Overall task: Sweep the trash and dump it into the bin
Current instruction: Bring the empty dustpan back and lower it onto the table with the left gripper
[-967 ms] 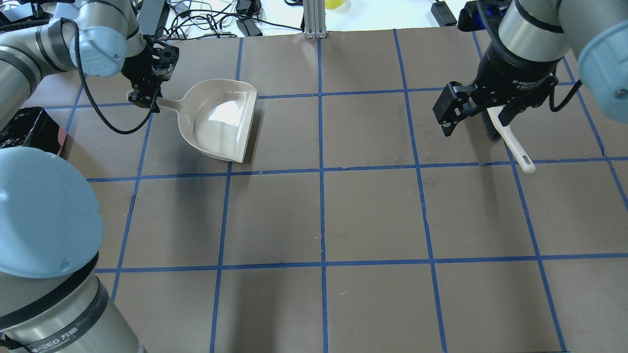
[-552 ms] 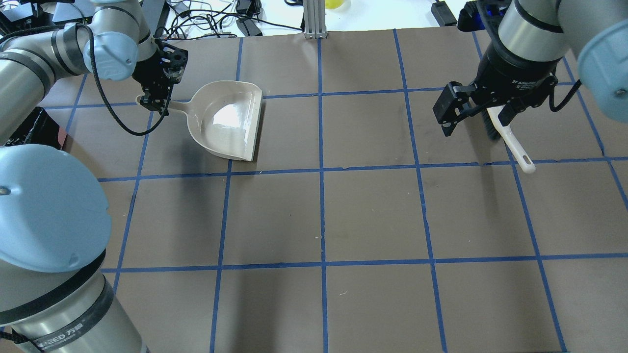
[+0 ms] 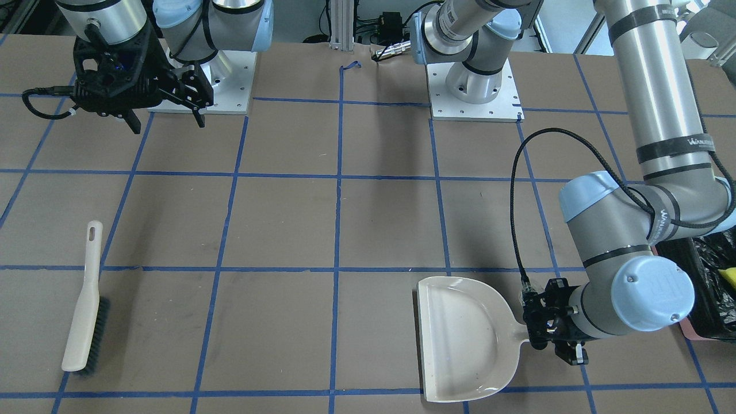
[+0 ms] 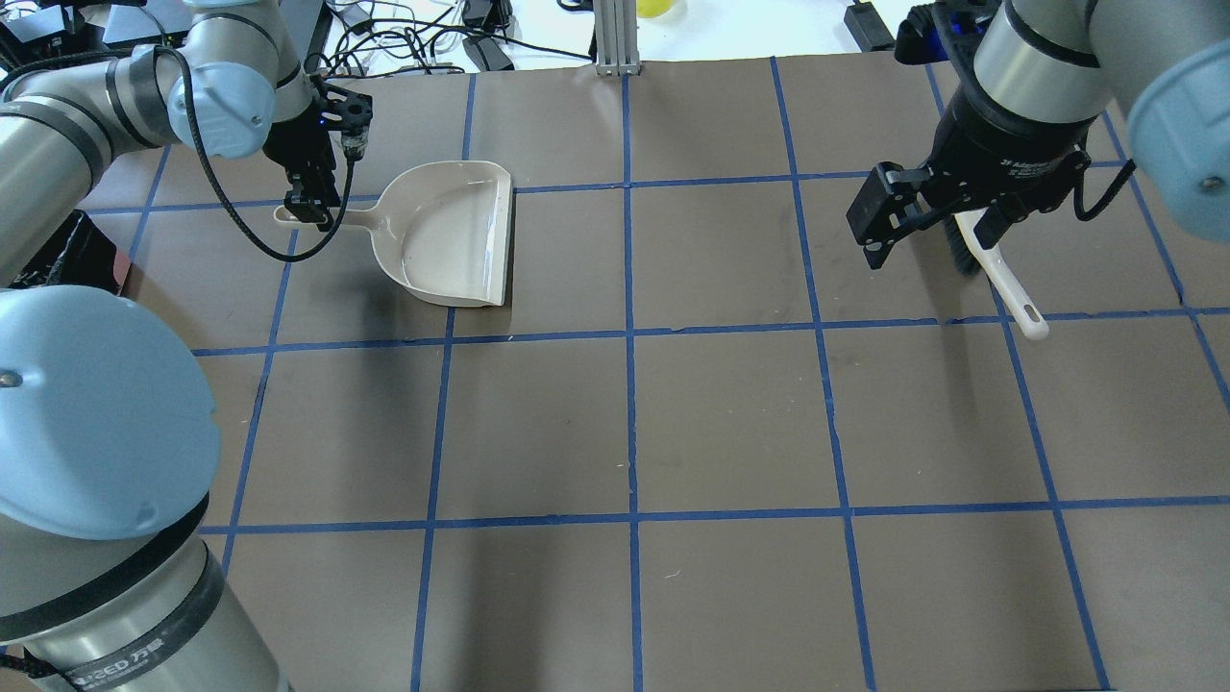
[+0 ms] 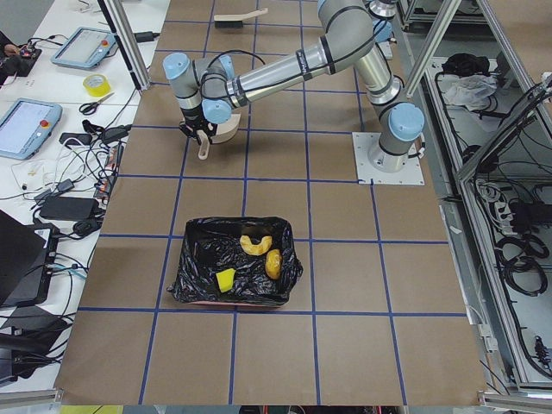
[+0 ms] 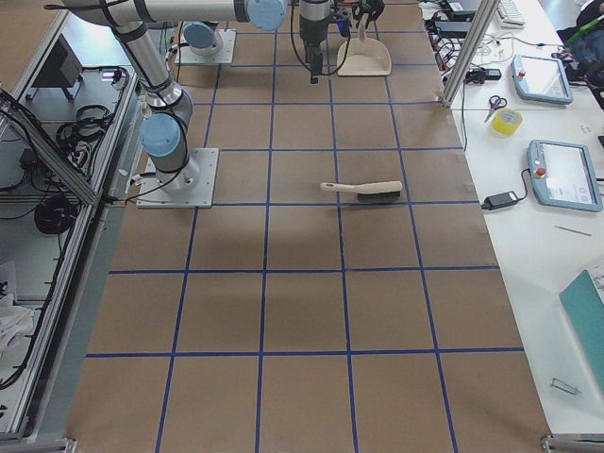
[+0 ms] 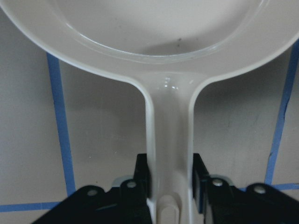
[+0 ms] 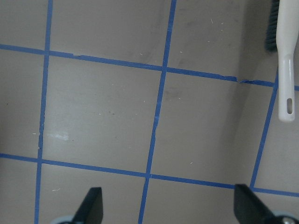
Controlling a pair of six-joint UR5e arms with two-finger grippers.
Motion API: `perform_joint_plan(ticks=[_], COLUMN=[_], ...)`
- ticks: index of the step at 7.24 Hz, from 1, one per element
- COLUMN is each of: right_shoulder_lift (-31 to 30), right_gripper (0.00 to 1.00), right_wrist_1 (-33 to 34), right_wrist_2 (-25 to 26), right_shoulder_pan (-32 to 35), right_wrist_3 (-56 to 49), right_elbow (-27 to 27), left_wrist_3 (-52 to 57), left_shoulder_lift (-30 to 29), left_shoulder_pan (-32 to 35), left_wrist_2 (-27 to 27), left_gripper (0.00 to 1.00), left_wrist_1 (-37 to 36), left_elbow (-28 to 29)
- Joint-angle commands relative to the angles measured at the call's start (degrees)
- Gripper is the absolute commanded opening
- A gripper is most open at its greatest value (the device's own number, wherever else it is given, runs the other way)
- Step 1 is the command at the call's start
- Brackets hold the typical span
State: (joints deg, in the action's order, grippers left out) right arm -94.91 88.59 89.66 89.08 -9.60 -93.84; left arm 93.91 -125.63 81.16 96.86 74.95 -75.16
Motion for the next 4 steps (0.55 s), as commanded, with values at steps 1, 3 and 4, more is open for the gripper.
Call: perform_joint_plan(ticks=[1,3,4], right_shoulder_lift=[-0.01,0.07,0.16], right_gripper=[1.0,1.0,1.0], right_wrist_1=[0.0,0.0,0.0], right_wrist_2=[-0.02,1.12,1.3], right_shoulder_pan=[0.04,0.04,0.04], right_wrist_3=[-0.07,0.01,0.02], right_elbow=[-0.03,-0.03,-0.03], left_wrist_3=[-3.12,-16.67,-23.88], left_shoulder_lift=[1.52,6.07,9.06], left_shoulder_pan=[0.14,2.49,4.43], left_wrist_2=[-0.09,-3.6,-3.43], left_gripper=[0.63,0.7,0.73], left_wrist_1=[2.48,7.56,10.98], left_elbow=[0.19,0.62,0.8])
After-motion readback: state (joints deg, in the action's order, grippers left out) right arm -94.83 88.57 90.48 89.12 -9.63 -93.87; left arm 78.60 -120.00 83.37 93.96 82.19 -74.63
